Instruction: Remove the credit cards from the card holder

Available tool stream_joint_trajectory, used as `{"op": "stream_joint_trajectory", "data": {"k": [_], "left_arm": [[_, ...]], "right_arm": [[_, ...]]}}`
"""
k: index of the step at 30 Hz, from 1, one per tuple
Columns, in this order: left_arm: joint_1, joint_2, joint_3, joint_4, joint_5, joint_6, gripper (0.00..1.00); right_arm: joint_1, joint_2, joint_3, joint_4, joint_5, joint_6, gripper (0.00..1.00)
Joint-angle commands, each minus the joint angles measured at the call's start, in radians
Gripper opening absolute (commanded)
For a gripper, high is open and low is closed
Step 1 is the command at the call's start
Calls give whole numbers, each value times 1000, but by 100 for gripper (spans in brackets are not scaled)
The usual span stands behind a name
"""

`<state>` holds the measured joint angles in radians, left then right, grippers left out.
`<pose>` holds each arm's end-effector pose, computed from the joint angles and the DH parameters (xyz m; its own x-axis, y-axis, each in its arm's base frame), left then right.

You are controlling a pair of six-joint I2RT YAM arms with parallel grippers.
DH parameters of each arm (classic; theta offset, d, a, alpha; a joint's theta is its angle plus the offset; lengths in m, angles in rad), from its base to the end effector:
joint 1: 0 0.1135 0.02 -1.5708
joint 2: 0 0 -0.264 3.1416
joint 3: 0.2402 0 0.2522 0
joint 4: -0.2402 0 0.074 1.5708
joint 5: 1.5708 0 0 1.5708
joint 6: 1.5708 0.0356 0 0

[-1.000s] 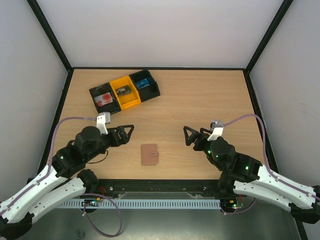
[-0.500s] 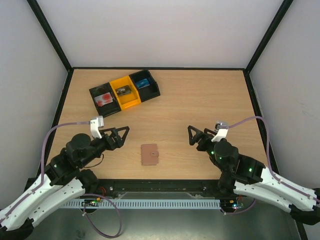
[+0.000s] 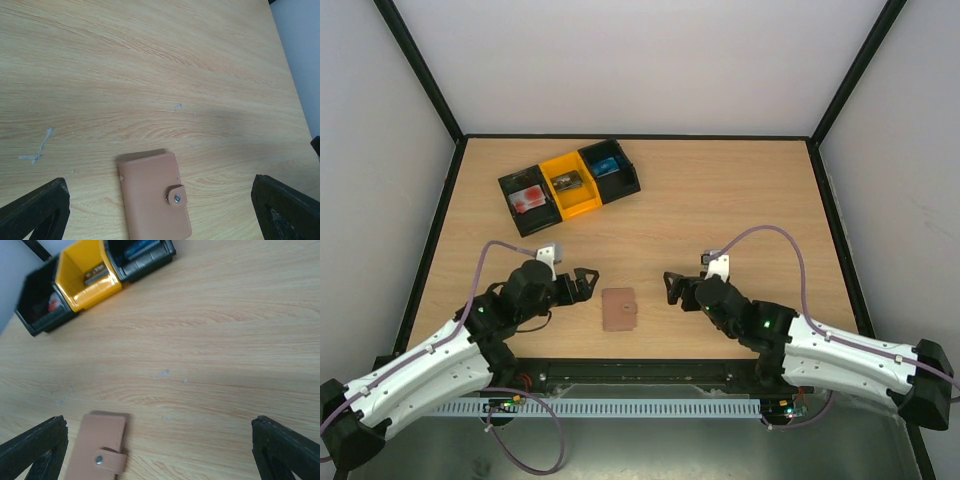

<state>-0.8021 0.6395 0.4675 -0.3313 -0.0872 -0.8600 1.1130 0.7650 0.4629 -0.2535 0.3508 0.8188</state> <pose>0.1105 -0.1097 0.2354 -0.7213 -0.3402 -0.6034 0.1785 0.7504 -0.6365 0.0872 0.1494 0.2241 -0.6802 0.1712 -0.7127 -0.3170 0.8080 0.4967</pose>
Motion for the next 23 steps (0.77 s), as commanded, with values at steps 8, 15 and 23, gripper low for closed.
{"op": "stream_joint_trajectory", "data": {"k": [8, 15, 23], "left_arm": [[2, -105, 20, 15, -33, 50, 100], [2, -199, 30, 21, -72, 74, 100], [1, -196, 32, 6, -81, 78, 100]], "right_arm": [[0, -163, -4, 29, 123, 7, 97], [-1, -216, 22, -10, 144, 2, 98], [-1, -219, 4, 8, 119, 9, 98]]}}
